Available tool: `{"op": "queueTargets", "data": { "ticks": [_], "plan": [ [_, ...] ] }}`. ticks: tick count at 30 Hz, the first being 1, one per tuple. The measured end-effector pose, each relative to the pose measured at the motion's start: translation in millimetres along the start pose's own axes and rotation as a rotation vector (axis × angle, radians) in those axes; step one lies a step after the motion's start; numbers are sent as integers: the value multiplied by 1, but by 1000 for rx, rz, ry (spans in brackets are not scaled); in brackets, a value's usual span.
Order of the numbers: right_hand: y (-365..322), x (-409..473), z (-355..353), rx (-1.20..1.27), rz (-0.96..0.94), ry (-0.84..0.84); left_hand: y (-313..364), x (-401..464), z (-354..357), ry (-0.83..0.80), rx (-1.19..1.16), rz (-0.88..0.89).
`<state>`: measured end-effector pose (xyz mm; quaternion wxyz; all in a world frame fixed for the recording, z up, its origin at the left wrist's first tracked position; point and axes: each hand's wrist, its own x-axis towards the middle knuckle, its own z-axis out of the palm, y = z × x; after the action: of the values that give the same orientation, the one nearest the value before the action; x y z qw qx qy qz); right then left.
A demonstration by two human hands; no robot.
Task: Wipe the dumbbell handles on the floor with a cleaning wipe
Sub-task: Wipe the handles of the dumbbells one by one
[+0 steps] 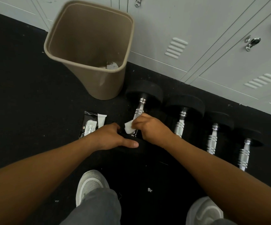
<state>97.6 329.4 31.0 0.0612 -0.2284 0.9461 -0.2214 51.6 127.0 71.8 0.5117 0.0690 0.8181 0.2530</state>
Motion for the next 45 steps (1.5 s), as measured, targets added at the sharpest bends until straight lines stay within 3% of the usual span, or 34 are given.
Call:
{"op": "queueTargets", "data": {
  "ticks": [3,7,9,11,13,21,26,30,31,34,36,38,42,45],
  "plan": [
    [4,0,-11,67,0,28,1,-1,1,5,-6,3],
    [17,34,-33,-20,176,159,0,-2,0,3,-16,-3],
    [12,50,-31,-74,184,-52,1,-2,1,5,-6,-7],
    [0,52,-20,-154,75,-298,1,-2,1,16,7,-4],
    [-12,43,-13,-157,-41,-410,2,-3,-1,16,5,2],
    [-11,34,-26,49,-70,-452,6,-3,-2,3,30,-16],
    [-5,15,-27,221,167,-369,7,-3,-2,-8,4,-28],
    [4,-4,-35,194,266,-450,5,-5,-4,-4,-3,-32],
    [7,-9,-40,210,296,-390,4,-5,-4,2,-6,-25],
    [16,-10,-51,180,350,96,2,-5,-6,-8,-21,-19],
    [19,3,-47,65,366,313,3,-6,-6,-18,-12,-23],
    [16,19,-34,-8,354,326,5,-7,-6,-15,3,-25],
    [-1,24,-5,-65,392,136,6,-6,-5,-18,-2,-28],
    [-7,12,2,-31,297,88,4,-4,-6,-10,-7,-27]
  ]
}}
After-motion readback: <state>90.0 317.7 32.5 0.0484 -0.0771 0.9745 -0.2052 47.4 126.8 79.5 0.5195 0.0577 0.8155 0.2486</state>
